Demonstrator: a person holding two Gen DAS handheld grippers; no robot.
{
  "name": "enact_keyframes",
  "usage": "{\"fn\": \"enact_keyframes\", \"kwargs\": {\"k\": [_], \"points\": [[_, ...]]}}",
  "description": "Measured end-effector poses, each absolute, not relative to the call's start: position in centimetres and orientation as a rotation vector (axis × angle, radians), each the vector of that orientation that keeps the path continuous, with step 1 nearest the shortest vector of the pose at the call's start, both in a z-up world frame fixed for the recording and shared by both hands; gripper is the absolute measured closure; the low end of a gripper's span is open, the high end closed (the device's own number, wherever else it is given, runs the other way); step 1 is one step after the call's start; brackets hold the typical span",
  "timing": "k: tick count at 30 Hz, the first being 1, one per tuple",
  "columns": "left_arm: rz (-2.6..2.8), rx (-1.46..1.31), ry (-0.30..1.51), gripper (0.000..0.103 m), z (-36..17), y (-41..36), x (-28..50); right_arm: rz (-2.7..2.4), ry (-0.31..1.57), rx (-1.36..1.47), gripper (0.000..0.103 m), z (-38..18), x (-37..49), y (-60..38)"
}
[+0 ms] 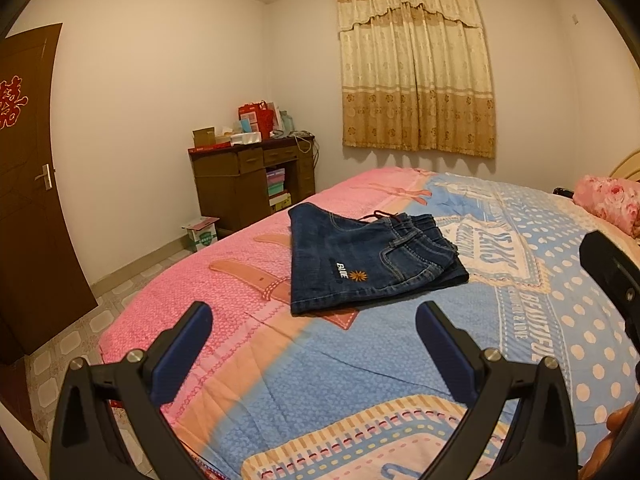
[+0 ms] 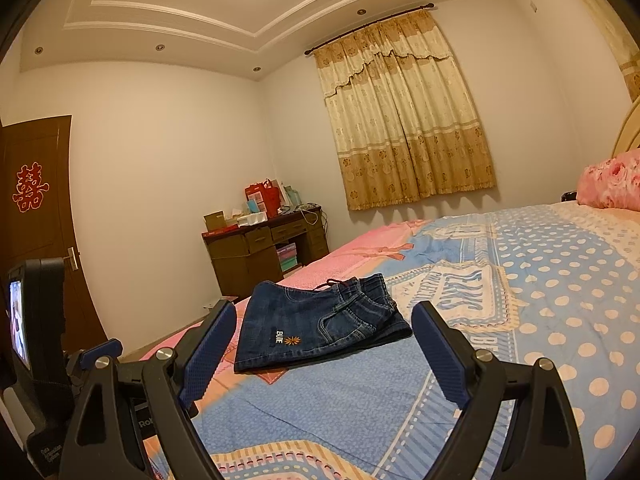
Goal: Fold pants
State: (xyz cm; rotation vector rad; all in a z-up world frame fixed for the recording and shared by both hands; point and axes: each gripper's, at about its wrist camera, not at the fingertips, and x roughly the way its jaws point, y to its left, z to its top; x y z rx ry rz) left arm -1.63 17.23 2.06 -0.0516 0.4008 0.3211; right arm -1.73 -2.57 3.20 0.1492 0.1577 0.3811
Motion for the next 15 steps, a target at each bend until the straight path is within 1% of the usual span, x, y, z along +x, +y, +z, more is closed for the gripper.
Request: {"fn": "enact_keyframes", "kwargs": {"k": [10, 15], "points": [[0.363, -0.033, 0.394, 0.000, 2.04, 17.76, -1.46, 0.371, 0.165, 0.155, 0.013, 3.06, -1.77, -2.50], [0.343, -0.036, 0.425, 0.000, 1.64, 17.78, -1.06, 0.365, 0.176, 0.169, 0.013, 2.91, -1.71, -2.62]]}}
